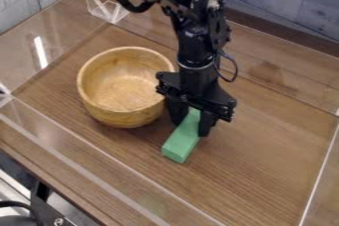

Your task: Put green stick into wooden bowl

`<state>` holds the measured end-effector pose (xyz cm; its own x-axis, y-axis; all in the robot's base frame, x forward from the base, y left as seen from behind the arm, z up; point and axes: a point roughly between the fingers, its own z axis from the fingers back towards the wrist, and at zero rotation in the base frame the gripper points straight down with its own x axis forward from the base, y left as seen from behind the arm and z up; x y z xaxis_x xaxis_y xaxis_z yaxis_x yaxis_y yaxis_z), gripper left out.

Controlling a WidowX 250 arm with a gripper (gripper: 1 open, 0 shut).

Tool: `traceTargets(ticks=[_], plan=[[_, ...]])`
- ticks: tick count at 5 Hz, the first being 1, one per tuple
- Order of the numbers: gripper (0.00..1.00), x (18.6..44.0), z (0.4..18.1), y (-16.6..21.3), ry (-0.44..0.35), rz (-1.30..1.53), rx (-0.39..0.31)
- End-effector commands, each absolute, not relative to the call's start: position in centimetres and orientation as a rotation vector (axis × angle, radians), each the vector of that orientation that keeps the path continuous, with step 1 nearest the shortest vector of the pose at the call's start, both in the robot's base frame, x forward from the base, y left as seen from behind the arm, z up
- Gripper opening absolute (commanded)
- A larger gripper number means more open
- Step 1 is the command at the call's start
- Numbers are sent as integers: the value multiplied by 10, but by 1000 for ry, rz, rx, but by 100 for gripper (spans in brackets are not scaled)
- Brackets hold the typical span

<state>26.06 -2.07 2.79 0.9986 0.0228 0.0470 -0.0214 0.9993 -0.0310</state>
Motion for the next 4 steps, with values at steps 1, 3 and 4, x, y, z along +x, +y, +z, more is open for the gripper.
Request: traceTargets(ticks=[1, 3, 4], plan=[[0, 261, 35, -10, -61, 45, -24], [0, 259, 37, -4, -57, 48, -26], [0, 259, 37, -2, -57, 49, -28]])
